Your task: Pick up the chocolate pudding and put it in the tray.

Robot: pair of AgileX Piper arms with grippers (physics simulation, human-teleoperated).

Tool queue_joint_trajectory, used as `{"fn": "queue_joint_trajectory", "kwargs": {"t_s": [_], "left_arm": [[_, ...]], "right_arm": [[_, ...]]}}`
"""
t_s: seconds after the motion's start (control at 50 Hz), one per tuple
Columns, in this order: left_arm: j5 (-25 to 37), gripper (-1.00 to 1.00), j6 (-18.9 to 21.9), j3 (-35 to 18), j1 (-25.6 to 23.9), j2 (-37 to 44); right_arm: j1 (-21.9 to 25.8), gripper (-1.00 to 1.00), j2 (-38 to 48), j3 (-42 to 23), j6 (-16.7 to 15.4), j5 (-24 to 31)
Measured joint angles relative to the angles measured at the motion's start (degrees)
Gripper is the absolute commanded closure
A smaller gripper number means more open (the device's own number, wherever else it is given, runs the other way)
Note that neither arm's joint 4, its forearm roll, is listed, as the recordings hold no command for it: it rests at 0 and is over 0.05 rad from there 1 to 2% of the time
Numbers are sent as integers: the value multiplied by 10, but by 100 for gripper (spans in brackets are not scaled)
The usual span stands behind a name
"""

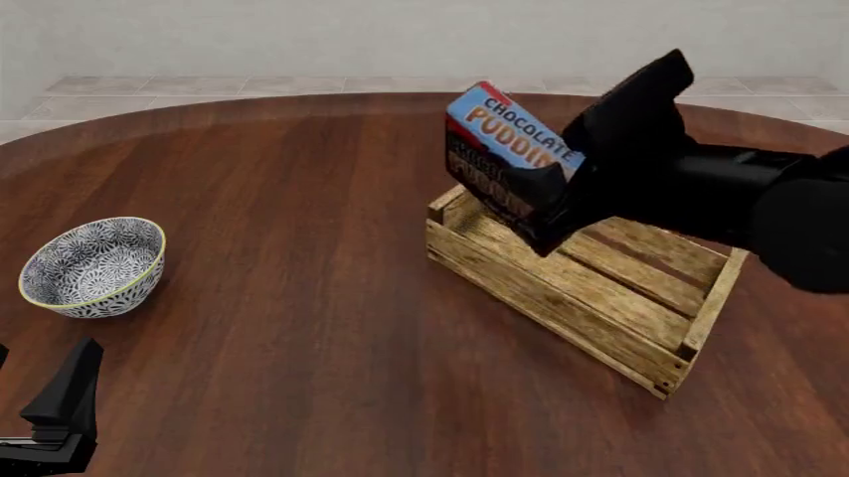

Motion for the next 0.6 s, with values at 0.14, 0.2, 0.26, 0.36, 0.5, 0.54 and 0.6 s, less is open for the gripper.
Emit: {"fn": "queue_joint_trajectory", "kwargs": {"t_s": [0.14, 0.2, 0.26, 0.36, 0.5, 0.54, 0.6], "left_arm": [[0, -100, 0, 0, 0, 0], [0, -100, 0, 0, 0, 0], [0, -100, 0, 0, 0, 0], [0, -100, 0, 0, 0, 0], [0, -100, 0, 0, 0, 0], [0, -100, 0, 0, 0, 0], [0, -100, 0, 0, 0, 0]], "right_arm": [[-28, 100, -16, -10, -20, 15], [-39, 100, -21, -12, -27, 19], [-51, 100, -25, -12, -35, 23], [-68, 100, -27, -13, -47, 28], [-86, 100, -23, -20, -66, 36], [-89, 100, -21, -22, -71, 37], [-95, 100, -16, -27, -77, 39]]}}
